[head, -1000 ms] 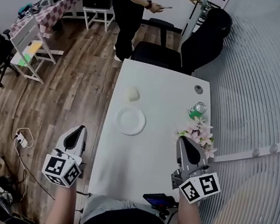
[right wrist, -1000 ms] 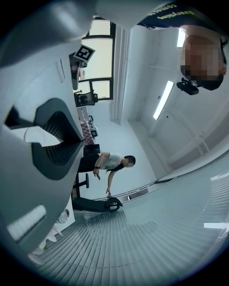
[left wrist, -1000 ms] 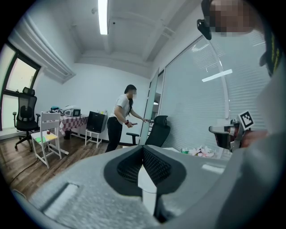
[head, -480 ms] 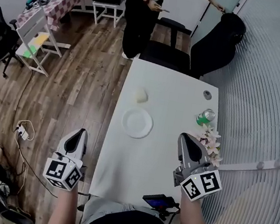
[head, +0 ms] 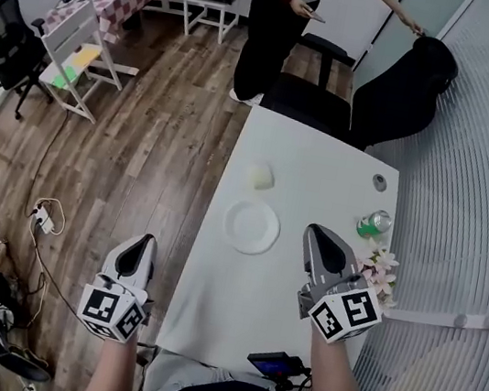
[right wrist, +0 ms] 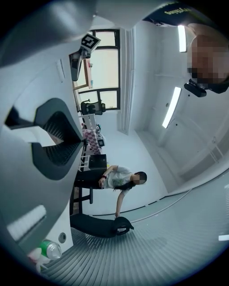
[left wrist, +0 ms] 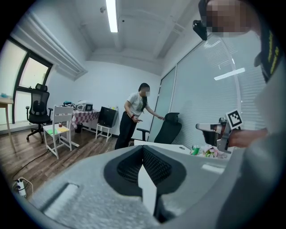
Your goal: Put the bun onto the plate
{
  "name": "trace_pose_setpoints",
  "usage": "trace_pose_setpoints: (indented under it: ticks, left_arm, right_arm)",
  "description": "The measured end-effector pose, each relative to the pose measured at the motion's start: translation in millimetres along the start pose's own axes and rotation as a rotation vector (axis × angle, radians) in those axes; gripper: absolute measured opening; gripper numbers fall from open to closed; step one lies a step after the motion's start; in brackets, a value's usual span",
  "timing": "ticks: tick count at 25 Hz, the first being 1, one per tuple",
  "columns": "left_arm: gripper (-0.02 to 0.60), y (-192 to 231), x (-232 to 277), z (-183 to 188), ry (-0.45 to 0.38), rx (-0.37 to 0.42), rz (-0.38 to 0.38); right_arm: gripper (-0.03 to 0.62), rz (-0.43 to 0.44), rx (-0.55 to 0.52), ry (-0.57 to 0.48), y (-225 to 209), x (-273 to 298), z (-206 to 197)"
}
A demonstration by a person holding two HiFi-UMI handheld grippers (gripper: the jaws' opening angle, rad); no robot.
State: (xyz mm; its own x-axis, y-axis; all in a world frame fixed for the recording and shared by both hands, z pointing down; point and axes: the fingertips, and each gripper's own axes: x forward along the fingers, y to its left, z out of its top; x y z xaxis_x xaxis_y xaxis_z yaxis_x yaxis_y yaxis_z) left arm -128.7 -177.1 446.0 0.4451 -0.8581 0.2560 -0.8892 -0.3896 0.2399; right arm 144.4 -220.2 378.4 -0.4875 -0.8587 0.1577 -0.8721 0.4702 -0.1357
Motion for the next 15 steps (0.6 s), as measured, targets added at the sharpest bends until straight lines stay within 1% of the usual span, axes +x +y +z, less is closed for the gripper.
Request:
trace_pose_setpoints:
  ticks: [5,8,12,15]
  left_arm:
    - [0.003,8,4,-9,0.019,-0.015,0.013]
    - [0.003,14,7,-13,0.029,-0.022,0.020]
    - [0.003,21,12,-17,0.034,-0.034,0.031]
    - [0.003,23,15,-20,0.036,-0.043,0.042]
  right_arm:
    - [0.011,0.004,0.015,0.028,-10,37,-17]
    - [0.042,0.006,0.034,0.046,-17,61,-26]
    - [0.055,0.001,0.044,0.064,-26,88,-38]
    - [0.078,0.006,0.043,0.094,-31,105,-51]
